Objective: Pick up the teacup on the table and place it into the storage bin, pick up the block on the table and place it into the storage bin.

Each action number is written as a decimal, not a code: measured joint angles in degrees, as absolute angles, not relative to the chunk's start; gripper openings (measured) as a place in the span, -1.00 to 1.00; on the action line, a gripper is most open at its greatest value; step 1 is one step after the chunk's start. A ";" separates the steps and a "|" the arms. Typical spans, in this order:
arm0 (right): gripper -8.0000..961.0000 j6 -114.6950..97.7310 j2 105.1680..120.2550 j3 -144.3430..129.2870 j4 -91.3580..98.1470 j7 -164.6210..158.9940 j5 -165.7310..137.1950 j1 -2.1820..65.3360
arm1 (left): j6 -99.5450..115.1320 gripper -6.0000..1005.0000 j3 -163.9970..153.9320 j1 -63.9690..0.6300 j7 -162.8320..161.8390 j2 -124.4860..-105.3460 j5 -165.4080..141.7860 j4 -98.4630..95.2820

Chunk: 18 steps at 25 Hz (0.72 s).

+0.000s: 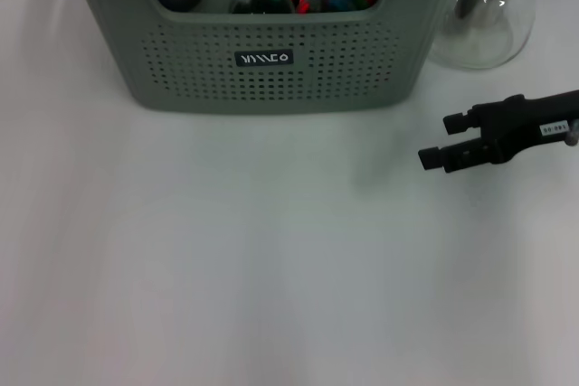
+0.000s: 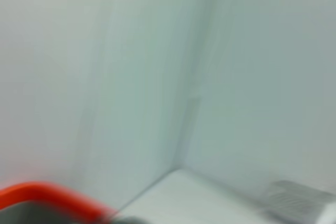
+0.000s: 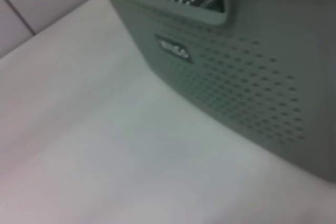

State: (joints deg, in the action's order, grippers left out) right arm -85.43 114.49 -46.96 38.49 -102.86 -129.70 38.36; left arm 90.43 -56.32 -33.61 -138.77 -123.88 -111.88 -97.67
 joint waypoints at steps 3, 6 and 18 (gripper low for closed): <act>0.97 -88.15 114.43 -46.18 38.57 -101.04 -129.65 38.14 | 94.65 0.82 -53.27 -29.33 -134.36 -124.33 -103.70 -94.54; 0.97 -90.38 114.49 -44.93 38.59 -99.02 -129.63 37.94 | 100.53 0.82 -50.89 -26.18 -127.67 -124.32 -99.42 -85.02; 0.97 -96.80 114.88 -44.29 38.58 -94.03 -123.17 38.47 | 104.29 0.81 -44.68 -24.03 -101.96 -122.35 -110.72 -52.89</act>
State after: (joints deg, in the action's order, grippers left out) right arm -96.80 114.88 -44.29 38.58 -94.03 -123.17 38.47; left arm 104.29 -44.68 -24.03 -101.96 -122.35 -110.72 -52.89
